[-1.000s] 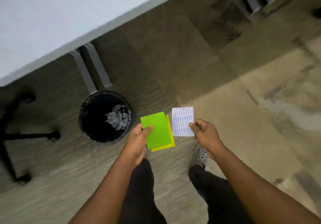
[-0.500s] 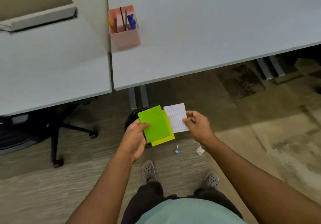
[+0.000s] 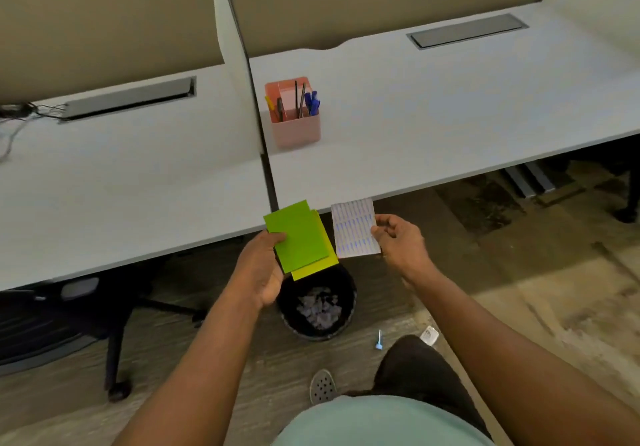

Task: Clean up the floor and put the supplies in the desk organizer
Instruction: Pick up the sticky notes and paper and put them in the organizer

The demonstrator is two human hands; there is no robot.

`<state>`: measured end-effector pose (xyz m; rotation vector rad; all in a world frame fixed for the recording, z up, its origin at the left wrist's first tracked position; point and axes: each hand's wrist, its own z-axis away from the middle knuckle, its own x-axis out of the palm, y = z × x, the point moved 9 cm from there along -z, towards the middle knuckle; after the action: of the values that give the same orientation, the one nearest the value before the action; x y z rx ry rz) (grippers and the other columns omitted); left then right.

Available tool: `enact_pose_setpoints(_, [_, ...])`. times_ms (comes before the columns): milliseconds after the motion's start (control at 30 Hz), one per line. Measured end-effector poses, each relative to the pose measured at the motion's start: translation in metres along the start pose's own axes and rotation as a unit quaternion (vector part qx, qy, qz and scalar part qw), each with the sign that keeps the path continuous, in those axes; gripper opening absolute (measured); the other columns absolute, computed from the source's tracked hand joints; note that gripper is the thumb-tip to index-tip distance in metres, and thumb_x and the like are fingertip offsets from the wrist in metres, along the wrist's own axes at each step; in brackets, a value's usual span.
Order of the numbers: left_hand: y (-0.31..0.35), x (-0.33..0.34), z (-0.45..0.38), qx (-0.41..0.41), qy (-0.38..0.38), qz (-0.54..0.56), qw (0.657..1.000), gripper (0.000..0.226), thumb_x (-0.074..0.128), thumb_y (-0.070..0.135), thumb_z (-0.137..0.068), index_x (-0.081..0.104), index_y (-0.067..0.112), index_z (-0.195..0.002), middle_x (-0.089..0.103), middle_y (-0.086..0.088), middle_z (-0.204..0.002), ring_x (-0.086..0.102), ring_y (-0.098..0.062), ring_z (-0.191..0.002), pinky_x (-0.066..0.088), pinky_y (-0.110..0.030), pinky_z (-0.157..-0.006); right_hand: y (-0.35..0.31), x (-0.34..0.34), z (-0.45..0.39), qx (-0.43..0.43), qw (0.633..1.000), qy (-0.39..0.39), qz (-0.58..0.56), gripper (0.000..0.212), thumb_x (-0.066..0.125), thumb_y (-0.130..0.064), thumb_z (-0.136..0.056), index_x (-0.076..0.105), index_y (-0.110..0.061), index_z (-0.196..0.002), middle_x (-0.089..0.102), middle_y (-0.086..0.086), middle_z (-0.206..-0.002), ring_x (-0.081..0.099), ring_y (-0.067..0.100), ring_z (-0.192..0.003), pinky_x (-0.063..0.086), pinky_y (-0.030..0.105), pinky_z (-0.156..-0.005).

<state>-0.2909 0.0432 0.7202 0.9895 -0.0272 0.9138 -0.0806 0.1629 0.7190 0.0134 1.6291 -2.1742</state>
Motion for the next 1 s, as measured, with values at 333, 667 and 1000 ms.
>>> enact_pose_setpoints(333, [0.025,0.020,-0.024,-0.001,0.000,0.024,1.000,0.027,0.041,0.003,-0.095,0.061,0.008,-0.112,0.067,-0.016,-0.107,0.065,-0.030,-0.092,0.052,-0.048,-0.087,-0.029,0.054,-0.014,-0.011,0.994,-0.092,-0.062,0.013,0.053,-0.010,-0.096,0.065,-0.013,-0.100,0.072,-0.003,-0.077,0.064,0.002,-0.058,0.050,0.021,-0.049])
enact_pose_setpoints(667, [0.064,0.040,-0.099,0.087,0.059,-0.127,0.986,0.044,0.042,-0.010,-0.091,0.047,0.027,-0.114,0.063,-0.007,-0.108,0.064,-0.025,-0.090,0.056,-0.039,-0.073,-0.057,0.088,-0.088,0.002,0.988,-0.151,-0.046,0.016,0.048,-0.014,-0.097,0.063,-0.016,-0.102,0.073,0.002,-0.085,0.066,0.012,-0.068,0.051,0.023,-0.055])
enact_pose_setpoints(1000, [0.113,0.084,-0.197,0.185,0.114,-0.273,0.937,0.050,0.049,-0.005,-0.084,0.057,0.041,-0.104,0.065,0.012,-0.100,0.062,-0.008,-0.092,0.052,-0.025,-0.075,-0.096,0.097,-0.213,-0.133,0.972,-0.117,0.156,0.018,0.049,-0.011,-0.093,0.048,-0.020,-0.108,0.065,-0.004,-0.089,0.061,0.015,-0.077,0.046,0.018,-0.061])
